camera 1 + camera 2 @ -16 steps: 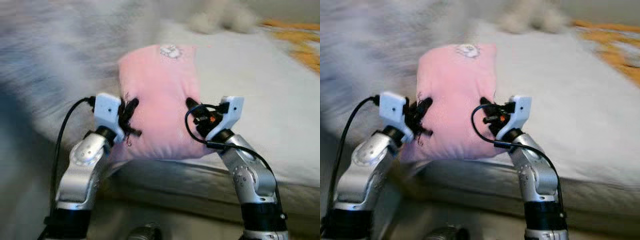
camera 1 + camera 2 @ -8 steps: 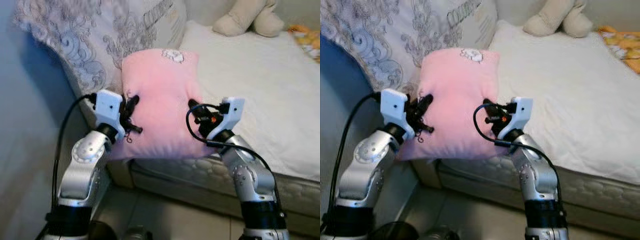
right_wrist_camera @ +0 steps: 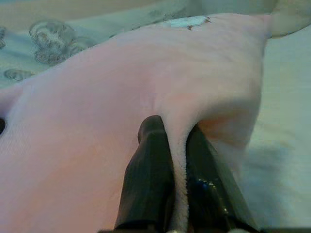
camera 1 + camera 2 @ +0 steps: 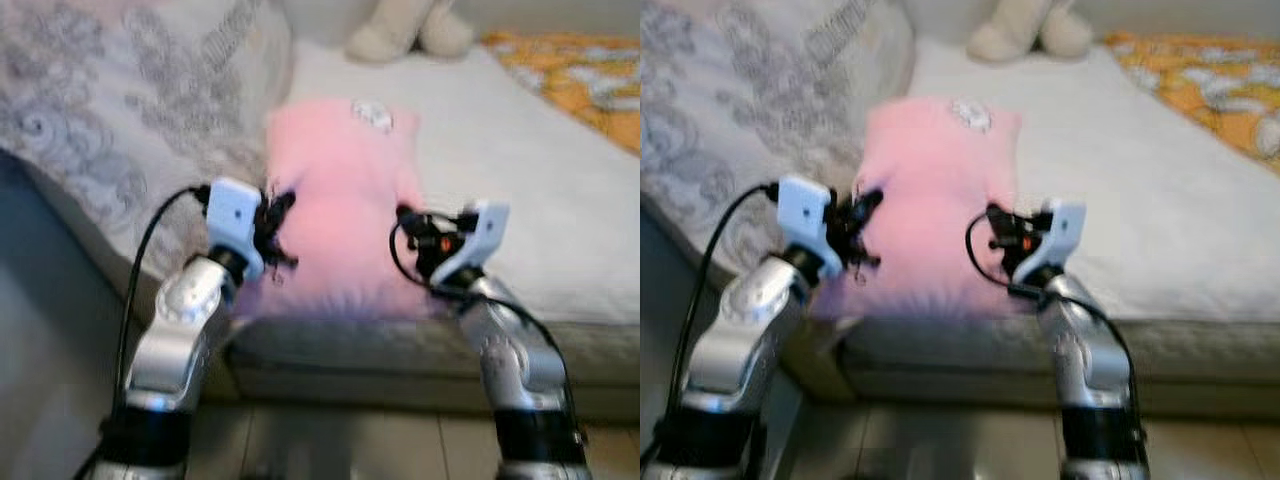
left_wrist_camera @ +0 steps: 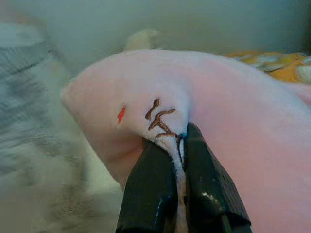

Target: Clean up the room

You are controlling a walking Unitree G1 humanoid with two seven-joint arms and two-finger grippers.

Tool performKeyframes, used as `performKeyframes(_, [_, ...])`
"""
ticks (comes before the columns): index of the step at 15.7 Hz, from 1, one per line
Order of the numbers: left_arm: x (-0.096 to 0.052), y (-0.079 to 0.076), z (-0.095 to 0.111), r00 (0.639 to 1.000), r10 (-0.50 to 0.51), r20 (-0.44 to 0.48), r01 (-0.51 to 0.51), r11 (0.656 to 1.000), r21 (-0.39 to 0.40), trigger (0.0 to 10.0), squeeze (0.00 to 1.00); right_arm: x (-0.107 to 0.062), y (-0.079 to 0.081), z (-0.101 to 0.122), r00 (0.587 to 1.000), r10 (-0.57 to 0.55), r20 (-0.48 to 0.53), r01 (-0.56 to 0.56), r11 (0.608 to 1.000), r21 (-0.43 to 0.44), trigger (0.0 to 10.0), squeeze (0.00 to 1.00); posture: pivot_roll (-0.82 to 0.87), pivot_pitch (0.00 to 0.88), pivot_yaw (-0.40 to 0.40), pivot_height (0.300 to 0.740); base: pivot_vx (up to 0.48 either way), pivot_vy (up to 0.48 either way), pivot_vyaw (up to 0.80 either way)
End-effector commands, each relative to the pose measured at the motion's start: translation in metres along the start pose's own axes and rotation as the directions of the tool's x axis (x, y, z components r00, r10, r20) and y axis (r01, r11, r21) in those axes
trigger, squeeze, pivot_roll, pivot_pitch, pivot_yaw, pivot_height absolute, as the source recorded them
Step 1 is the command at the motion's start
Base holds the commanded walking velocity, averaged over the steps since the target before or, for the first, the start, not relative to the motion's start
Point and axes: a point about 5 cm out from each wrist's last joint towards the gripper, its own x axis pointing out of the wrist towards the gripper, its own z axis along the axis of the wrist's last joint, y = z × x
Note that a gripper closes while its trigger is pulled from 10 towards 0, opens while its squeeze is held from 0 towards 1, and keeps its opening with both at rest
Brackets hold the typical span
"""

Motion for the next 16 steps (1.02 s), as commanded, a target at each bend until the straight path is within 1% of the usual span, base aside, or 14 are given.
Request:
performKeyframes(1, [-0.0003, 0.0082, 0.0057, 0.999, 0.036, 0.025, -0.036, 0.999, 0.014, 10.0, 0.0, 0.0029, 0.0016, 0.0074, 1.0, 0.005, 0.029, -0.005, 1.0, -0.022, 10.0, 0.0, 0.03, 0.0, 0.045, 0.74, 0.45, 0.0, 0.0])
performKeyframes(3, [-0.0004, 0.0082, 0.0058, 0.999, 0.037, 0.026, -0.037, 0.999, 0.013, 10.0, 0.0, 0.0036, 0.0017, 0.0076, 1.0, 0.011, 0.026, -0.01, 1.0, -0.018, 10.0, 0.0, 0.03, 0.0, 0.043, 0.74, 0.454, 0.0, 0.0])
performKeyframes(8, [-0.0023, 0.0094, 0.0051, 0.999, 0.043, 0.024, -0.043, 0.999, 0.01, 10.0, 0.0, 0.0058, 0.0035, 0.006, 1.0, 0.029, 0.011, -0.028, 0.999, -0.041, 10.0, 0.0, 0.04, 0.0, 0.037, 0.74, 0.452, 0.0, 0.0])
performKeyframes(16, [-0.0021, 0.0059, 0.0039, 1.0, 0.016, 0.016, -0.016, 1.0, 0.015, 10.0, 0.0, 0.0058, 0.0034, 0.0032, 1.0, 0.026, 0.002, -0.026, 0.999, -0.046, 10.0, 0.0, 0.04, 0.0, 0.041, 0.74, 0.452, 0.0, 0.0])
